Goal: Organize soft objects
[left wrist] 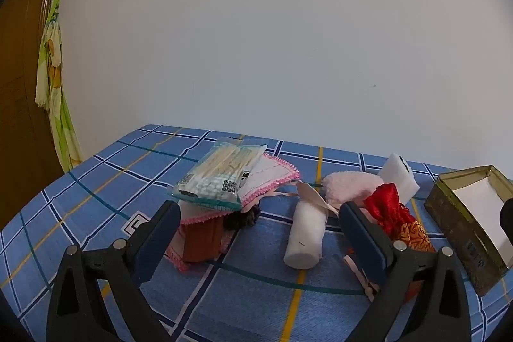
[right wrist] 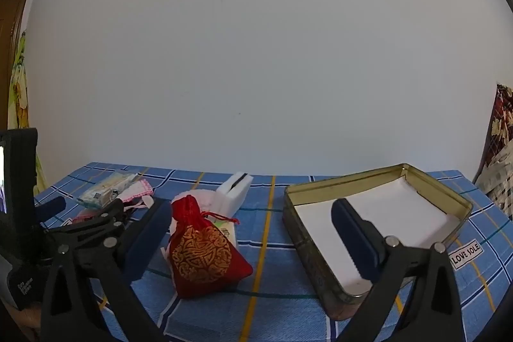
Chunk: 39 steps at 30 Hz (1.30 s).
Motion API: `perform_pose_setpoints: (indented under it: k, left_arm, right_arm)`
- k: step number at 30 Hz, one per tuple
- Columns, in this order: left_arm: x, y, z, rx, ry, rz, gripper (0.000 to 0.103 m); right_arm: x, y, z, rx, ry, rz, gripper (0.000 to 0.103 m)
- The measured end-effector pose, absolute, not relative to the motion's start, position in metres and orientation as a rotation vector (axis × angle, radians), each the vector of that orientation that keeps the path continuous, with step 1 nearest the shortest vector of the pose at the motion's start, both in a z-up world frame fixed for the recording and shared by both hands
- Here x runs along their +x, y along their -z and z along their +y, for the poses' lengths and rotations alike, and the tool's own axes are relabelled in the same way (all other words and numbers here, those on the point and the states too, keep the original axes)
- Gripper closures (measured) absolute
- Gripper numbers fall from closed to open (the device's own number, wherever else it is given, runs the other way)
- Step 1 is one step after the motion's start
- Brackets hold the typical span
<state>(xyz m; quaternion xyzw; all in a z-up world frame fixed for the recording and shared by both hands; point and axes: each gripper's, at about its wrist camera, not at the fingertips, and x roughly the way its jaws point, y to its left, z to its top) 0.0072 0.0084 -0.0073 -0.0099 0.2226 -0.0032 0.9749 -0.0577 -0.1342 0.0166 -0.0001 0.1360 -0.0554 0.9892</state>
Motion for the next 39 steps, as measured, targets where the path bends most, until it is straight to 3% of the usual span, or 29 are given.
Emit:
perform_pose_setpoints:
  k: [32,39]
  left_arm:
    - [0.009,0.004,0.008,-0.026,0.014,0.464,0.002]
    - [0.01,0.005,0.008,-0.016,0.012,0.476,0.002]
  right_arm:
    - [-0.056,-0.015,-0.126,-0.013,0.098,0.283,0.005]
    - [-0.054,-0.012,-0.121,-0.02,0.07,0.305,0.012]
